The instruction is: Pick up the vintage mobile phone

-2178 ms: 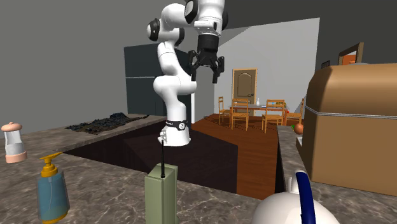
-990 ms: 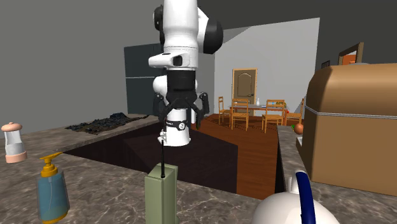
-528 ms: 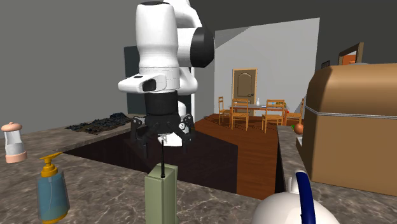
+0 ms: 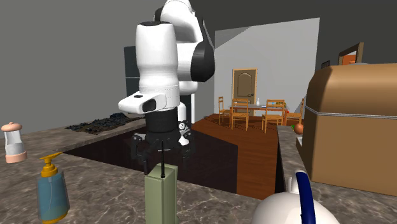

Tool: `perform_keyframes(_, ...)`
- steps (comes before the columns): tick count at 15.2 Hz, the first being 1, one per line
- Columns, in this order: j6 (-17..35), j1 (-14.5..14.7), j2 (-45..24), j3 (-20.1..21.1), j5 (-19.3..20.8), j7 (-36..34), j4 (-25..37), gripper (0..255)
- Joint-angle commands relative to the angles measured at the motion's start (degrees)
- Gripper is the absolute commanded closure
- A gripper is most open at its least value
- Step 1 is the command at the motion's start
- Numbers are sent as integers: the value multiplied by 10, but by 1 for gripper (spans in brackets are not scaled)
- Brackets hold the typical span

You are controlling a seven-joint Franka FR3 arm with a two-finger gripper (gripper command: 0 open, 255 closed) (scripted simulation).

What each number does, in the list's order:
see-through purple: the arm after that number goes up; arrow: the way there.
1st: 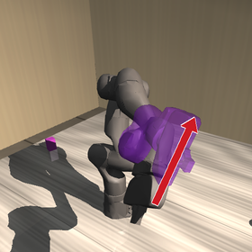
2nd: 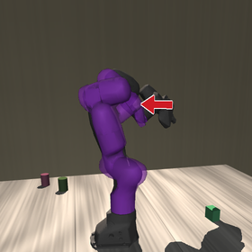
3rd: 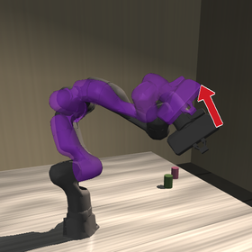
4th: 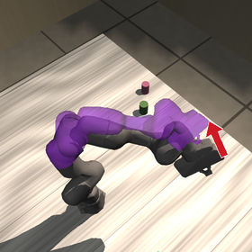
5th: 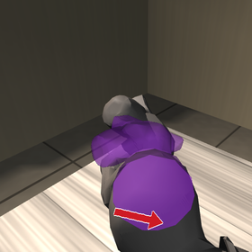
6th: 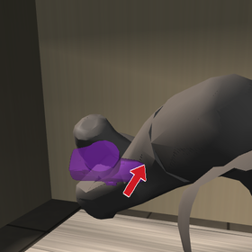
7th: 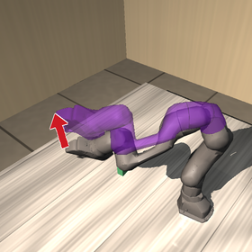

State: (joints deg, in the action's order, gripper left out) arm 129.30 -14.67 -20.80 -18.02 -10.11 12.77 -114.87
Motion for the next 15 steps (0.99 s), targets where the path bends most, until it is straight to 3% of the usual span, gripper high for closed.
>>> perform_keyframes(1,4,0,-2,1,-1,1,-2,255)
perform_keyframes(10,3,-1,-3,0,-1,2,0,255)
perform_keyframes(15,-28,3,22,-5,10,-7,7,255)
